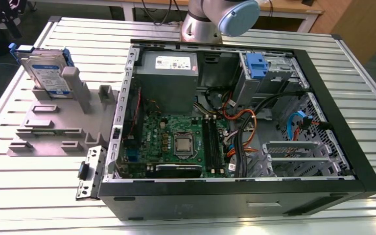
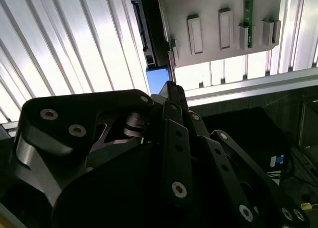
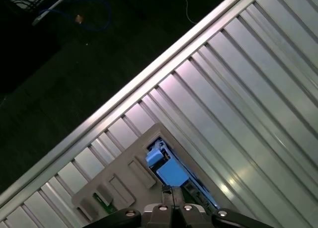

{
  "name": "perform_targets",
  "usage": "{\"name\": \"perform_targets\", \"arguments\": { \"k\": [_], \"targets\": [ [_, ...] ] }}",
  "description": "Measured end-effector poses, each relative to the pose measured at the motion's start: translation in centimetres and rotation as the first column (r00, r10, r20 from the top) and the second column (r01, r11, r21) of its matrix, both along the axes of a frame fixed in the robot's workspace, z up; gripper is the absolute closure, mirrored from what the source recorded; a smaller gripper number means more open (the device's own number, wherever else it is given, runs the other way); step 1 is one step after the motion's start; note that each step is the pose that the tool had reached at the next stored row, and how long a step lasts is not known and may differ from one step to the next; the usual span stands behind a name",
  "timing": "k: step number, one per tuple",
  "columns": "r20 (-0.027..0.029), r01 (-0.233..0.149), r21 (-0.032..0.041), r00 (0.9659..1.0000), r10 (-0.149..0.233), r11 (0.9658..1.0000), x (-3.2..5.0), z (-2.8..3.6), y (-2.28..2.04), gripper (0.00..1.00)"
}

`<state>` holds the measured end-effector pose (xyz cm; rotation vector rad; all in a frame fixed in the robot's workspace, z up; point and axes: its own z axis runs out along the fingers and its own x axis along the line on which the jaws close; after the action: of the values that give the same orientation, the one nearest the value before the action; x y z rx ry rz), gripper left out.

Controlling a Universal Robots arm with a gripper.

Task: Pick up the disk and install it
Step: 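Pick up the disk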

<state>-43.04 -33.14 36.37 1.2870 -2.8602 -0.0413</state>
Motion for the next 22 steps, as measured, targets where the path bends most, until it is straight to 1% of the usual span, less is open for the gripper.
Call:
{"name": "perform_targets", "arguments": {
  "k": [4, 7, 15, 19, 22],
  "targets": [
    [0.0, -0.031, 0.0, 0.9995, 0.031, 0.9995, 0.0, 0.0, 0.0, 0.89],
    [0.0, -0.054, 0.0, 0.9986, 0.054, 0.9986, 0.0, 0.0, 0.0, 0.89],
    [0.0, -0.11, 0.0, 0.9939, 0.11, 0.9939, 0.0, 0.0, 0.0, 0.89],
    [0.0, -0.127, 0.0, 0.9919, 0.127, 0.9919, 0.0, 0.0, 0.0, 0.89],
    [-0.0001, -0.129, 0.0, 0.9917, 0.129, 0.9917, 0.0, 0.0, 0.0, 0.89]
  ]
}}
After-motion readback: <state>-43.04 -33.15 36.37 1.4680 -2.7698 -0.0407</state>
